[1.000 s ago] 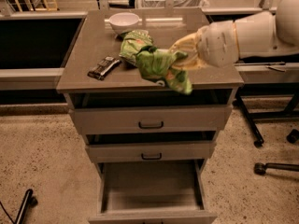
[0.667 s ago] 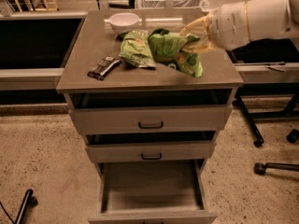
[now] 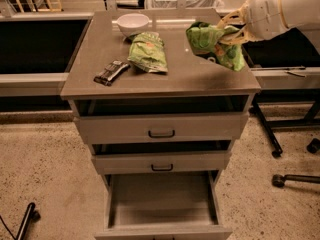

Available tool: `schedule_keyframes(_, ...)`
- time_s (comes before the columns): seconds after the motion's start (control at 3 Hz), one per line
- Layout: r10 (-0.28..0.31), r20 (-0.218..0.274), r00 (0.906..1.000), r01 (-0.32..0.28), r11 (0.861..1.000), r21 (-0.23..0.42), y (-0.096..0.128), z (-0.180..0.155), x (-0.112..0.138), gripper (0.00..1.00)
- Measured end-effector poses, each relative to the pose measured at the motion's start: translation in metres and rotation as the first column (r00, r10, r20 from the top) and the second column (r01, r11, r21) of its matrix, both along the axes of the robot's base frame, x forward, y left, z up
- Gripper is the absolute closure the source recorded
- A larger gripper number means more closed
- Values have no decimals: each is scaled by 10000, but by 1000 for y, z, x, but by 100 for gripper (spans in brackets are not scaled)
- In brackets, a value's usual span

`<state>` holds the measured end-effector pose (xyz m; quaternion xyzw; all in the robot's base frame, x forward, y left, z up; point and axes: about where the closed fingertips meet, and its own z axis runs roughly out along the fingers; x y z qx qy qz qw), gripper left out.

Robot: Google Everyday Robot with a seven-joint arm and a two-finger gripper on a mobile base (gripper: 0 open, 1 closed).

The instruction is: Pick green rice chip bag from bottom drawer and place on counter

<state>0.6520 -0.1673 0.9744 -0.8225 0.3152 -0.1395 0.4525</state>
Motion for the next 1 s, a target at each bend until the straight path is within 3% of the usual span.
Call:
schedule_keyframes(0.33,-522,-469,9975,509,9983,-284,-14,-24,17,59)
schedule_keyframes(0.67,-555,-788,9953,561,9984,62,-8,-46,27,36)
schedule_keyframes(1.0,-554,-792,9953,561,9984,66,-7,-46,27,13)
